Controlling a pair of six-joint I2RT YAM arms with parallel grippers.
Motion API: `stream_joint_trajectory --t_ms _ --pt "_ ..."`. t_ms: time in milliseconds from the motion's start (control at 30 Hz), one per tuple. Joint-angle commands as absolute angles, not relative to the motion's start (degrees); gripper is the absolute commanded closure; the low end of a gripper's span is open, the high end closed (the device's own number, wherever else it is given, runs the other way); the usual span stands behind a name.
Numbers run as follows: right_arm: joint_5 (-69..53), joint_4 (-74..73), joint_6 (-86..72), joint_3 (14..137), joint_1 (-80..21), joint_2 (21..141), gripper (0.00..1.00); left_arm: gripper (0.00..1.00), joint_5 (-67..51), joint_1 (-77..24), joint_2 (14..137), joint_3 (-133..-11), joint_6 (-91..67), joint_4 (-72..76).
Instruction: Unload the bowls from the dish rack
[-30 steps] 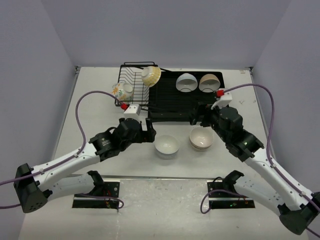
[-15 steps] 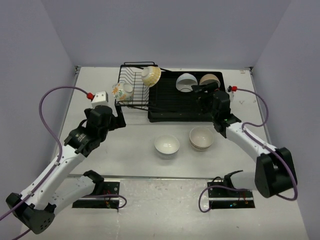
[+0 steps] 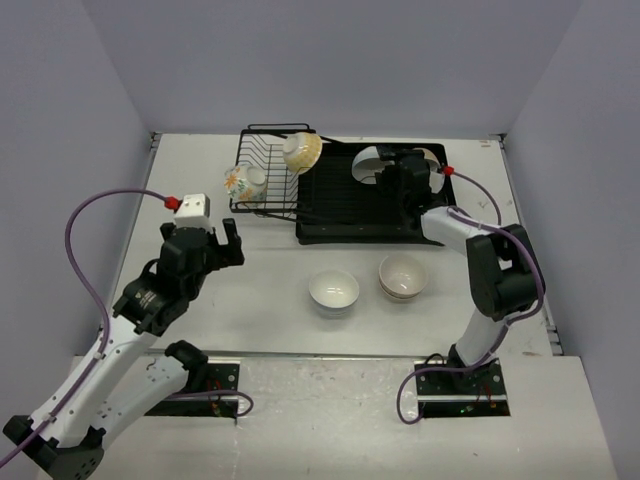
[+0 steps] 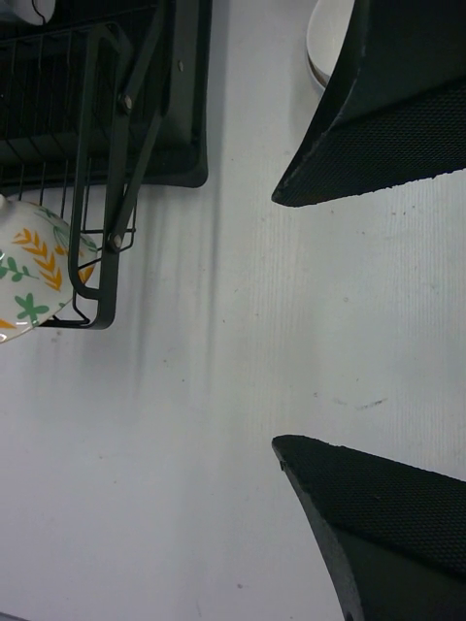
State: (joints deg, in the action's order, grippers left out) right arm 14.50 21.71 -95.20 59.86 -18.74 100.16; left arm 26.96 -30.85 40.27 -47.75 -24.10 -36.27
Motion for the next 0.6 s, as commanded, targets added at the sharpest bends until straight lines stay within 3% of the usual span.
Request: stream_joint_trajectory --t_ms 0,233,400,567 --pt "17.93 26.36 -96.77 64.67 -18.72 103.43 0.24 0.0 24.44 -30.5 39.99 -46.93 -21.62 -32.35" --pt "18.63 27.85 -99.14 67.5 -18.72 108.89 0.32 0.0 22.24 -30.59 40.17 -46.58 -21.01 -31.64" --pt "19.51 31.9 -98.35 68.29 -18.98 110.48 0.53 0.0 20.31 -30.59 41.04 -46.41 -20.66 -30.94" --pt "20.48 33.31 -98.35 68.73 -19.25 111.8 0.68 0.0 19.6 -30.59 41.4 -46.41 -20.39 -30.76"
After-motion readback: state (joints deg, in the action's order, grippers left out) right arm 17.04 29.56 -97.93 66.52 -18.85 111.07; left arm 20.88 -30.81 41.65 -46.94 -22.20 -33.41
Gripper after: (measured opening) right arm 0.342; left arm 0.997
